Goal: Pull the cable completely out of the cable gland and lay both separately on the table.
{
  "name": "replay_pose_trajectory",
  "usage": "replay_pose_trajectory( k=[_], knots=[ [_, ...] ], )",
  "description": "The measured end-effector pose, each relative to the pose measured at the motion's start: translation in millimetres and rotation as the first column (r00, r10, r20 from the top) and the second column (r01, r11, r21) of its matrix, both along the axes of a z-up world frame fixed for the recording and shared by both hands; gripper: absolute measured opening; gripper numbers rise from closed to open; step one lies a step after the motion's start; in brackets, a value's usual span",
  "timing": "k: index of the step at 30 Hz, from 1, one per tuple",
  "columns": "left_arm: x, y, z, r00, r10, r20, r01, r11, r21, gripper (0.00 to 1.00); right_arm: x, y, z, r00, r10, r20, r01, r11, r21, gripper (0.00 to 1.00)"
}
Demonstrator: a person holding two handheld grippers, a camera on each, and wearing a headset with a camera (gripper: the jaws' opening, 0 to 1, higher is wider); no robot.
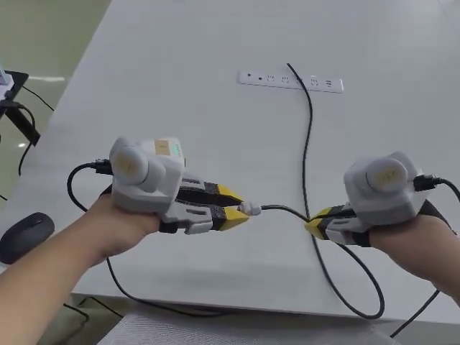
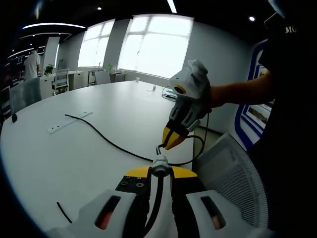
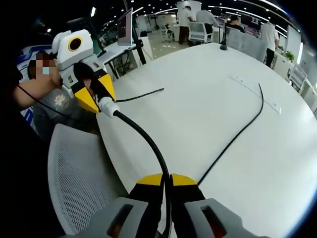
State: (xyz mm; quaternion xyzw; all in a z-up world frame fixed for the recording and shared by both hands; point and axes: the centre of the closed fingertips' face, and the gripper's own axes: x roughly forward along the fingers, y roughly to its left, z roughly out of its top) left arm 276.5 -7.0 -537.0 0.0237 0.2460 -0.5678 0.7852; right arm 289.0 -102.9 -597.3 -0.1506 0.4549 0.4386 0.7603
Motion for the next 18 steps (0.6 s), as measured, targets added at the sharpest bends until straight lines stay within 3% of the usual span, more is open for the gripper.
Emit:
replay_pose_trajectory(
  k=[6, 9, 10, 11, 15, 18],
  knots=[
    [2.0, 4.0, -0.9, 1.000, 0.005, -0.007, -0.005, 1.000, 0.000, 0.15, 2.4, -1.6, 18.5, 0.997, 0.033, 0.067, -0.036, 0.999, 0.037, 0.03],
    [1.7, 3.4, -0.4, 1.000, 0.003, -0.009, -0.003, 1.000, -0.006, 0.15, 2.3, 6.1, 33.8, 0.995, 0.042, 0.096, -0.052, 0.994, 0.101, 0.15],
    [1.1, 3.1, -1.0, 1.000, -0.002, -0.008, 0.002, 1.000, 0.000, 0.15, 2.2, 14.1, 44.8, 0.992, 0.058, 0.116, -0.076, 0.985, 0.156, 0.19],
    [0.9, 2.8, -1.4, 1.000, -0.005, -0.007, 0.005, 1.000, 0.001, 0.15, 4.0, 17.0, 50.0, 0.989, 0.064, 0.135, -0.088, 0.980, 0.178, 0.21],
    [1.2, 0.5, -0.1, 1.000, -0.010, -0.004, 0.010, 1.000, 0.001, 0.15, 5.5, 34.9, 73.5, 0.971, 0.119, 0.209, -0.161, 0.967, 0.197, 0.26],
    [1.6, -2.6, 2.3, 1.000, -0.015, -0.001, 0.015, 1.000, -0.001, 0.15, 2.5, 52.1, 79.8, 0.948, 0.194, 0.253, -0.244, 0.953, 0.181, 0.25]
  ],
)
